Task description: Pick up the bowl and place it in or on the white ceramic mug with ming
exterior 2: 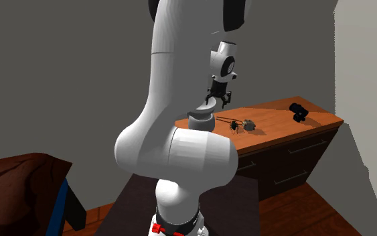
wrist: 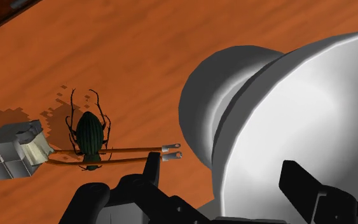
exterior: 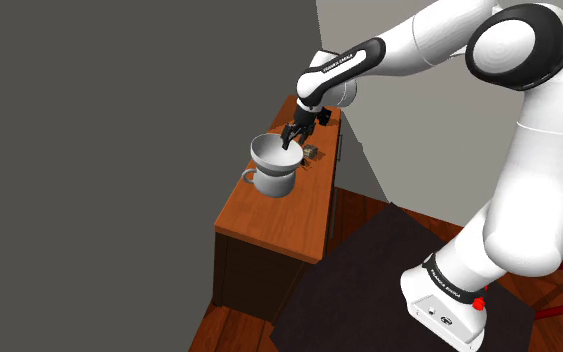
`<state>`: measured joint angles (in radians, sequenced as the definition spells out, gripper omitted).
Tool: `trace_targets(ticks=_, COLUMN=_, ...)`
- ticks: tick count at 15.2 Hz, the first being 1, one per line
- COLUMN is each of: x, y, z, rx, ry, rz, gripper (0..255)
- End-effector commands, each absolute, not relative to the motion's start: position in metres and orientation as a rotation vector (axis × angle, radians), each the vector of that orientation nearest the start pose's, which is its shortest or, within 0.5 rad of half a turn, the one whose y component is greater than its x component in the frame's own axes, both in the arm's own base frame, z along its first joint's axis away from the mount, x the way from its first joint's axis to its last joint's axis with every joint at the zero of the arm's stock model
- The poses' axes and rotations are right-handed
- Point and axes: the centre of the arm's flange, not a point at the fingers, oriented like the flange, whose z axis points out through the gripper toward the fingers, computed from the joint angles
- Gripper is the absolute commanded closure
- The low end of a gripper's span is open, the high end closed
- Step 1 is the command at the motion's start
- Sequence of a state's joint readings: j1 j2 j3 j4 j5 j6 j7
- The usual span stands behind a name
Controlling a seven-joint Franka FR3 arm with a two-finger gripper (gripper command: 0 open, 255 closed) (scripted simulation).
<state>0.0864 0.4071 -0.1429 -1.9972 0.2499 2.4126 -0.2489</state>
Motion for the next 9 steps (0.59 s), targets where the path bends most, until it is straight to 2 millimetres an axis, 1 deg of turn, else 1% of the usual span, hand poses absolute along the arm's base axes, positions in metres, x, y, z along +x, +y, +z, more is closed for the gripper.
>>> trace_targets(ticks=1, x=0.608, y=-0.032, z=0.271, rx=-3.034, ry=-0.029, rz=-0.05, gripper=0)
trace_targets(ticks=4, x=0.607, y=-0.036, z=0.308, rx=-3.034, ry=-0.029, rz=-0.05, gripper=0)
trace_targets(ticks=9, x=0.607, y=-0.036, z=0.308, rx=-3.034, ry=-0.029, rz=-0.05, gripper=0)
